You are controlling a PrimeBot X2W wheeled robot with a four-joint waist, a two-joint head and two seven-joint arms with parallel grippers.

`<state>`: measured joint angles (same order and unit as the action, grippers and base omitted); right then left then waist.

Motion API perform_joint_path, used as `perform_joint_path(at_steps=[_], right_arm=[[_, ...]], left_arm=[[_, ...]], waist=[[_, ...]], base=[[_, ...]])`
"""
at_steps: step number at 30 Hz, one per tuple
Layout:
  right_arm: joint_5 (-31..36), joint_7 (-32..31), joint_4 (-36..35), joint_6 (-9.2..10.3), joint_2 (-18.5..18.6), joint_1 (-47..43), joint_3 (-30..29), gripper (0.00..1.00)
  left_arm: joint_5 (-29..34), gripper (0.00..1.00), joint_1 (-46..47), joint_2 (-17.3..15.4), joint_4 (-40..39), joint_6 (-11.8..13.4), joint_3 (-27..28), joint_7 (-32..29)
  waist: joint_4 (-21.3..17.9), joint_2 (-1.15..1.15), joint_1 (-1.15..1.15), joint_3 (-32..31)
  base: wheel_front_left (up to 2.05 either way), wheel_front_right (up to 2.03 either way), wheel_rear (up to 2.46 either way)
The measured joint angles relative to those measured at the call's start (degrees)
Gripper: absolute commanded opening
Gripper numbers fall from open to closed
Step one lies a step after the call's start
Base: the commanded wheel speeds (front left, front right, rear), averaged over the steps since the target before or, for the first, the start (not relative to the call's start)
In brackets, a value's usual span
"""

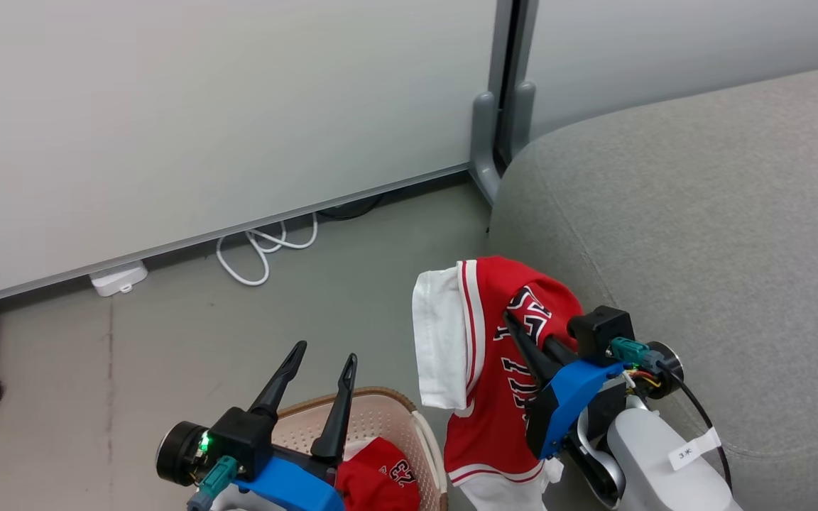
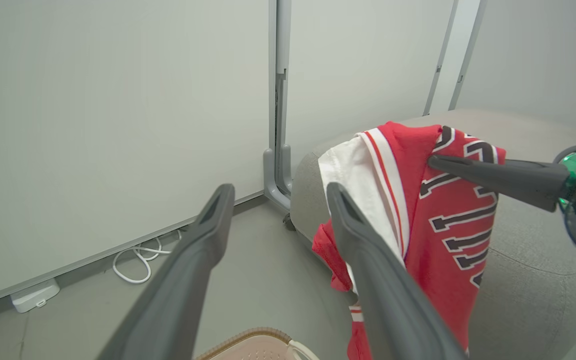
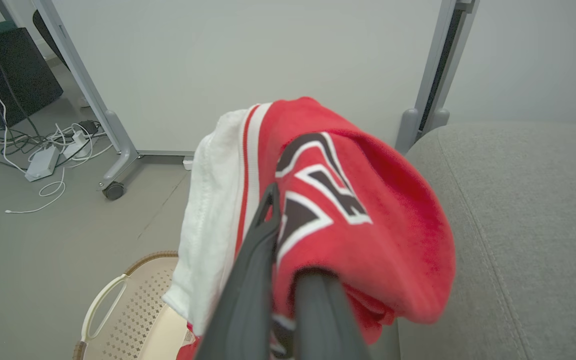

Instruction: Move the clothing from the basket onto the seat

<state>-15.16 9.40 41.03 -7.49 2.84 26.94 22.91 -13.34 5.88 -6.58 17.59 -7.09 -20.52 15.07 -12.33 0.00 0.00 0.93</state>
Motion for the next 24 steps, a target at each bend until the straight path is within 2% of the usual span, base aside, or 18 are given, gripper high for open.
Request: perform_joint_path(at_steps=[5, 7, 13, 24], right_arm=[[0.1, -0.2, -0.5, 0.00, 0.0, -0.2, -0.1, 0.00], [0.2, -0.3, -0.9, 0.00, 0.0, -0.2, 0.2, 0.00], [-0.1, -0.6, -1.5, 0.00, 0.0, -0.2, -0.1, 0.00], [-0.6, -0.5, -2.2, 0.00, 0.0, -0.6, 0.1, 0.00]], left_arm=[[0.4, 1.00, 0.1, 0.4, 0.0, 0.0, 0.3, 0.0], [0.5, 1.00, 0.1, 0.5, -0.1, -0.1, 0.9, 0.0], [0.9, 1.00, 0.3, 0.6, -0.2, -0.3, 1.2, 0.0], [1.0, 1.00, 1.0, 0.1, -0.5, -0.3, 0.8, 0.0]], waist=[[-4.0, 0.00, 0.00, 0.4], [-7.2, 0.00, 0.00, 0.8], [-11.4, 0.00, 0.00, 1.5], [-14.9, 0.00, 0.00, 3.2]], base=[[0.00, 0.00, 0.00], [0.00, 0.00, 0.00], [0.00, 0.00, 0.00], [0.00, 0.00, 0.00]])
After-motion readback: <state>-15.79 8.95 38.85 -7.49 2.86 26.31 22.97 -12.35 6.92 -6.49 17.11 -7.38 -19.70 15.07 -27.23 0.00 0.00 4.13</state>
